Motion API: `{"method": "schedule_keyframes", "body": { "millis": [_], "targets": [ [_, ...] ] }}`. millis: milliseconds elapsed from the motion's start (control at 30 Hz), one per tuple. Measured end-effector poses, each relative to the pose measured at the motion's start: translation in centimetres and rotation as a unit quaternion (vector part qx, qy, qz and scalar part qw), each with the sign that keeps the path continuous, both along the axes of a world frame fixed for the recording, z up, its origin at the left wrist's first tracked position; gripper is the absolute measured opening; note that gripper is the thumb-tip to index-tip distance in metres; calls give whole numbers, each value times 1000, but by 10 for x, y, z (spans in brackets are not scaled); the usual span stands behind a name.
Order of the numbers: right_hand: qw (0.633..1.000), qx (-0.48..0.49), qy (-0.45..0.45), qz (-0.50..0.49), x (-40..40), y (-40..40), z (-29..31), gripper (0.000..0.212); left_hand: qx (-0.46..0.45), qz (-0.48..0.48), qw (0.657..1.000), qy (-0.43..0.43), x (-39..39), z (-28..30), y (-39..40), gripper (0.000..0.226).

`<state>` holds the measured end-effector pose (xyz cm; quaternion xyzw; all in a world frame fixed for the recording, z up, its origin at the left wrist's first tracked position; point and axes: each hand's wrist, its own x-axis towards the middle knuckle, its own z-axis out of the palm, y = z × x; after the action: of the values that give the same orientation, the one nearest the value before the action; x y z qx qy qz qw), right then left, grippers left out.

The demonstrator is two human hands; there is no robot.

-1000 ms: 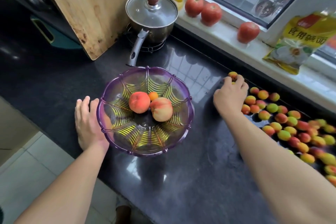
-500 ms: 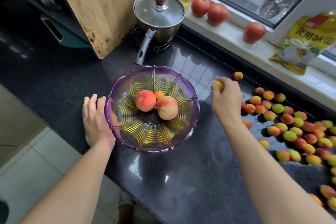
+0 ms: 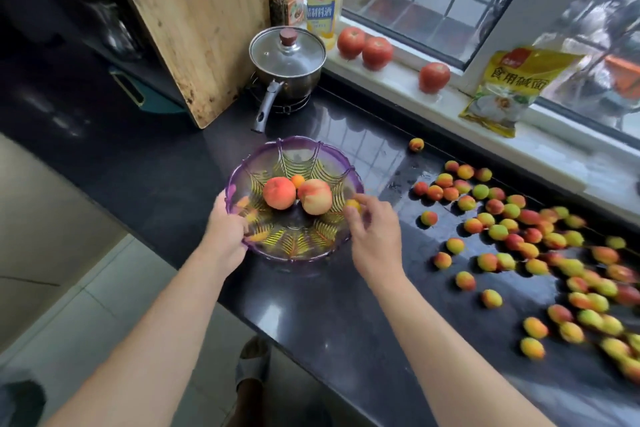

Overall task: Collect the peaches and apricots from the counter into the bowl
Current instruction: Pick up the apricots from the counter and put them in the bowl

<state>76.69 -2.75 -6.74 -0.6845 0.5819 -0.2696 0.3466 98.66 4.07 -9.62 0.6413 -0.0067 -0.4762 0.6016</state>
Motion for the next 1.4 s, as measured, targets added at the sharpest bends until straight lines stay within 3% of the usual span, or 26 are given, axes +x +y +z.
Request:
{"method": "schedule_keyframes", "body": {
  "millis": [67, 167, 333, 433, 533, 633, 700, 800, 900, 1100, 1267, 1333, 1400],
  "targets": [
    [995, -43, 65, 55, -11, 19, 4, 27, -7, 40, 999, 16, -30, -1, 15, 88],
    [957, -107, 235, 132, -14, 46, -1, 26, -19, 96, 995, 33, -81, -12, 38, 88],
    [916, -50, 362, 168, -23, 65, -16, 23, 27, 140, 988, 53, -125, -21, 61, 89],
    [918, -75, 349, 173, -43, 70, -17, 22, 29, 140, 987, 69, -126, -17, 64, 88],
    [956, -133, 236, 115, -81, 70, -18, 17, 20, 126, 986, 104, -121, -13, 69, 87],
    [988, -53, 141, 45, -124, 52, -24, 14, 6, 99, 984, 152, -115, -15, 75, 86],
    [991, -18, 133, 12, -140, 33, -28, 10, 4, 86, 981, 172, -111, -16, 76, 88],
    [987, -14, 158, 2, -140, -11, -31, 14, 4, 72, 981, 181, -108, -14, 75, 94],
    [975, -20, 213, 56, -116, -75, -30, 30, 8, 60, 982, 176, -106, -13, 74, 94],
    [926, -28, 356, 119, -64, -205, -33, 55, 35, 89, 981, 166, -108, -24, 73, 82],
    [872, 3, 457, 172, -48, -259, -57, 52, 33, 83, 983, 159, -106, -34, 77, 81],
    [851, -29, 490, 189, -47, -260, -66, 47, 31, 78, 984, 155, -106, -38, 78, 80],
    [851, -67, 485, 190, -49, -258, -69, 37, 31, 73, 985, 153, -105, -41, 79, 81]
  ]
}}
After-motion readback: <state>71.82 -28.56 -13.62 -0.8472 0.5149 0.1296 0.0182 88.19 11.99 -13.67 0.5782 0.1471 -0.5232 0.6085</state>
